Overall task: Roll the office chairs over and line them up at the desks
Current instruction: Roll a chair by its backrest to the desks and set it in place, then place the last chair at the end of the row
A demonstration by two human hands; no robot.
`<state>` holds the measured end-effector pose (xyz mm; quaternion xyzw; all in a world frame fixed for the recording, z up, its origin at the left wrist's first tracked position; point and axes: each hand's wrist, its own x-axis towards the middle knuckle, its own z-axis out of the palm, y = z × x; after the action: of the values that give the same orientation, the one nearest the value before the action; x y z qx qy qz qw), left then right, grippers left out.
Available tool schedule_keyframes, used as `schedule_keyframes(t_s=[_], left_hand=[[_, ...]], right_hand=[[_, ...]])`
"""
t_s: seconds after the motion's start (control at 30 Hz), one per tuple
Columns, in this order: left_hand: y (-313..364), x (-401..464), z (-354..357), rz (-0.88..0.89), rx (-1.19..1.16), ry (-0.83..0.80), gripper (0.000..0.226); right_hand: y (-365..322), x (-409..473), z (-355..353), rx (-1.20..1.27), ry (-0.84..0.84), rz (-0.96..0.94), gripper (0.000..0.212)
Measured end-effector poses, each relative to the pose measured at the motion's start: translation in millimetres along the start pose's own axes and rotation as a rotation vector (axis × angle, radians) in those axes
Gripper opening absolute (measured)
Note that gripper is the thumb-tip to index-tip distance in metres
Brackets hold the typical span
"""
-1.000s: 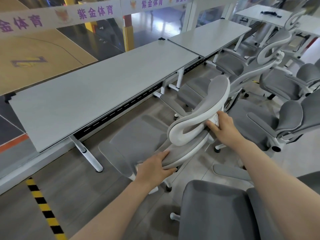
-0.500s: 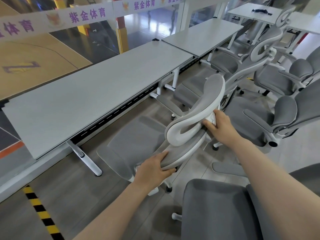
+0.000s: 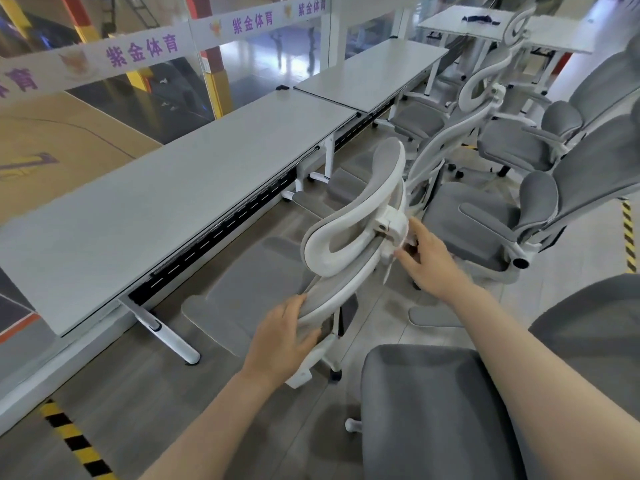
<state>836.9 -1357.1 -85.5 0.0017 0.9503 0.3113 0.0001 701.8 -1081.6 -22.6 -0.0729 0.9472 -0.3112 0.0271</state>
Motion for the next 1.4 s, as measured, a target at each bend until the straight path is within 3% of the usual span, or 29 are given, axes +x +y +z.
schedule_keyframes(t_s=[0.27, 0.47, 0.83, 1.03, 1.13, 1.27, 1.4], left_hand=[[38, -40, 10, 0.196, 0.149, 0.128, 0.062], [94, -55, 41, 0.275, 0.165, 0.052, 0.060], [247, -106, 178, 0.420, 0.013, -0.327, 0.059], [334, -141, 250, 0.503, -0.066, -0.500, 0.058], [374, -161, 284, 0.527, -0.068, -0.622, 0.061], [415, -182, 323, 0.504, -0.077, -0.802, 0.075], [442, -201, 351, 0.469, -0.044, -0.877, 0.100]], right_hand=[[63, -115, -22, -0.052, 0.052, 0.117, 0.071], [130, -217, -66, -0.067, 0.089, 0.211, 0.067], [239, -408, -173, -0.191, 0.310, 0.249, 0.042], [293, -489, -199, -0.231, 0.387, 0.404, 0.033], [316, -507, -207, -0.106, 0.300, 0.517, 0.037], [333, -501, -214, 0.116, 0.210, 0.520, 0.049], [337, -482, -218, 0.068, 0.173, 0.528, 0.061]])
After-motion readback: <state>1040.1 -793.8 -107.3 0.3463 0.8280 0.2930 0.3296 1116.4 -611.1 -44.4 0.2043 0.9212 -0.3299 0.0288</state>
